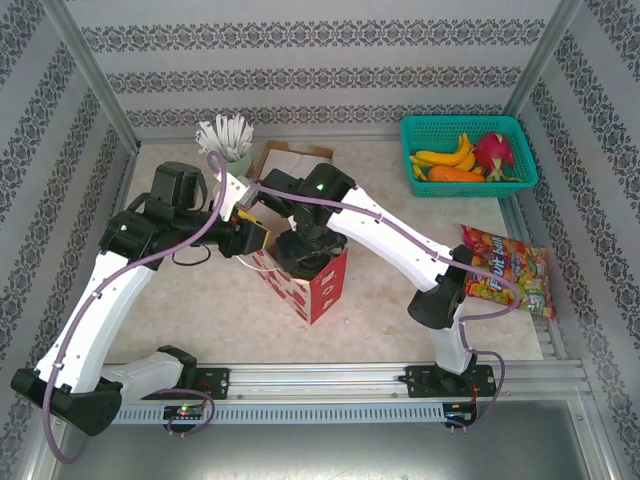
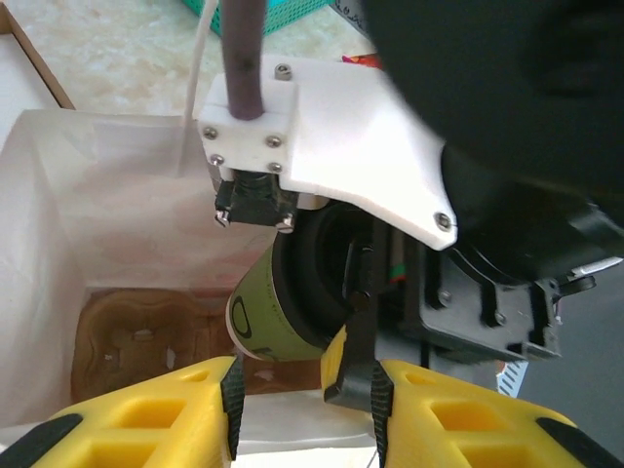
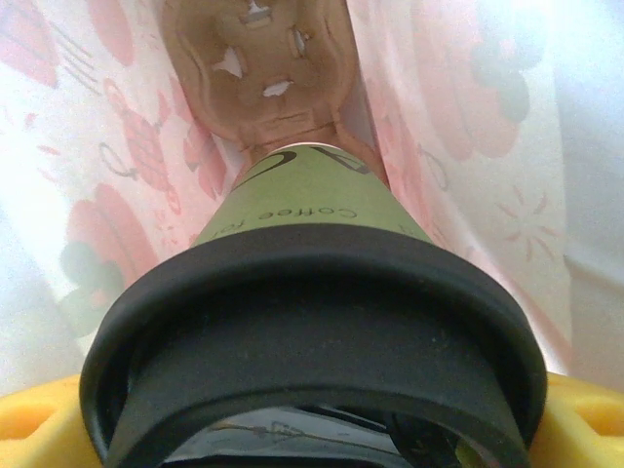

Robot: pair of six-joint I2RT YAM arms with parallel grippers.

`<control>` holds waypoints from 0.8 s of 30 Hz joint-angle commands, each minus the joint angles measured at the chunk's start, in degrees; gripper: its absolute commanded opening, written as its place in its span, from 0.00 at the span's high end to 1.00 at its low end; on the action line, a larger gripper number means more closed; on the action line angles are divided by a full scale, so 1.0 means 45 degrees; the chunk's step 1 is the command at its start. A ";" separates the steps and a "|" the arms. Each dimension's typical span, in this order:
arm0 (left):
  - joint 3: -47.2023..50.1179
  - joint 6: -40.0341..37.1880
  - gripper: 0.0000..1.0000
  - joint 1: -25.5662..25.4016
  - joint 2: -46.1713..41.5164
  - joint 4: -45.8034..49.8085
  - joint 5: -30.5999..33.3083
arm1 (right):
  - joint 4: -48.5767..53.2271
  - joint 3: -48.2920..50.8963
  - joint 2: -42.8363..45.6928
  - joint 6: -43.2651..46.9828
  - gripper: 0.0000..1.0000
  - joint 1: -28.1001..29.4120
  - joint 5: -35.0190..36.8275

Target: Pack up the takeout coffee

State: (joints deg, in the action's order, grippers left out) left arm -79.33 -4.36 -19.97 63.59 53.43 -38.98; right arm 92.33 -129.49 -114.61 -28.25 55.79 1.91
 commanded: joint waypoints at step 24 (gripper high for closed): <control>-0.2820 0.1310 0.27 0.0588 0.3413 0.0927 0.4855 | 0.1400 0.1114 0.0146 0.1478 0.29 -0.0248 -0.0458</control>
State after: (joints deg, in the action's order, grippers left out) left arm -89.47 3.11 -17.87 77.12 53.34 -16.86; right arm 92.36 -125.16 -115.04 -22.46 55.22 -0.47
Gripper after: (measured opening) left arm 0.734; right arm 0.827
